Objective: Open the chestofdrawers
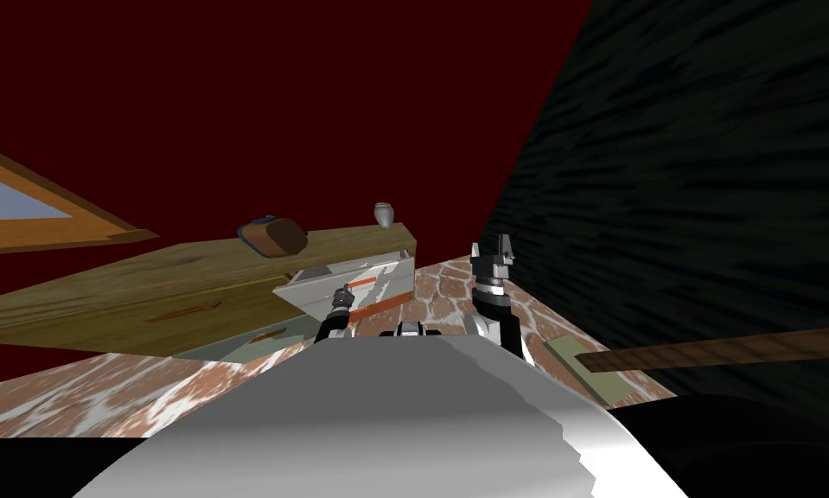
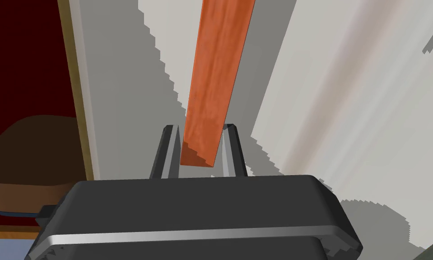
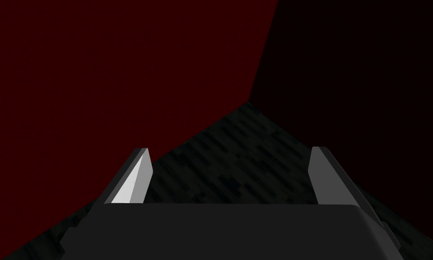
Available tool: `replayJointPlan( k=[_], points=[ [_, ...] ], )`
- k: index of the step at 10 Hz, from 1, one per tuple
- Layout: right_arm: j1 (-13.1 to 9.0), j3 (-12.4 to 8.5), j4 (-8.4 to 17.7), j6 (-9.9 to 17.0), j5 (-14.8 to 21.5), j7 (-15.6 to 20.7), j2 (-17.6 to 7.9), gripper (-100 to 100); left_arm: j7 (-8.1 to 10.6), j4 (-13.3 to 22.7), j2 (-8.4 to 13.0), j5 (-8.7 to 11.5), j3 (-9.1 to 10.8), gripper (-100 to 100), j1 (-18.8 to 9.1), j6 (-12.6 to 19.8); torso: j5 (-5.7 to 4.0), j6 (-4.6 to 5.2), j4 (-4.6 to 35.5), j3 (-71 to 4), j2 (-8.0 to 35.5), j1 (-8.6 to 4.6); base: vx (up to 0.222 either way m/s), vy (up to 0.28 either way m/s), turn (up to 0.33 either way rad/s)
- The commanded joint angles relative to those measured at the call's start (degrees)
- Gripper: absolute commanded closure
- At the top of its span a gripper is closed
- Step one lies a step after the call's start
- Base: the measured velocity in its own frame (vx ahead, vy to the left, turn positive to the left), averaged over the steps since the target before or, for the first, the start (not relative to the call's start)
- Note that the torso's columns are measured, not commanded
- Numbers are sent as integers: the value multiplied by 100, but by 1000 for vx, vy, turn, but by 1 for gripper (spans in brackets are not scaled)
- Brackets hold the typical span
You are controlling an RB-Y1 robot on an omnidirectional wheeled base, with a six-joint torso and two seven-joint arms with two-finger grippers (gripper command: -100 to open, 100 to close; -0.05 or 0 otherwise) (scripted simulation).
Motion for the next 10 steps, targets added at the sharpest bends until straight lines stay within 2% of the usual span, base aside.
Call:
replayJointPlan(
  k=[1, 3, 4, 6, 10],
  points=[
    [0, 0, 0, 0, 0, 0, 0, 0, 12, -123, -1, 5, -39, 100, 93, -50, 3, 0, 0, 13, 16, -3, -186, -71, 10],
    [-1, 0, 0, 0, 0, 0, 0, 0, 23, -224, 2, 10, -75, 100, 176, -83, -1, 0, 9, 21, 30, -4, -216, -80, 8],
    [-1, 1, 1, 0, 0, 0, 1, 0, 39, -443, 24, 47, -40, -100, 283, 160, -6, 0, 13, 18, 26, -12, -86, -52, -6],
    [1, 0, 0, 0, 0, 0, 0, 0, 60, -782, 44, 86, -15, -100, 411, 363, 11, 7, -19, -32, -59, 23, 35, -3, -14],
    [2, -1, -1, 0, 0, 0, -1, 0, 103, -1407, 82, 164, 34, -100, 668, 769, 4, 4, -1, 11, 12, -3, 37, -1, -13]
  ],
)
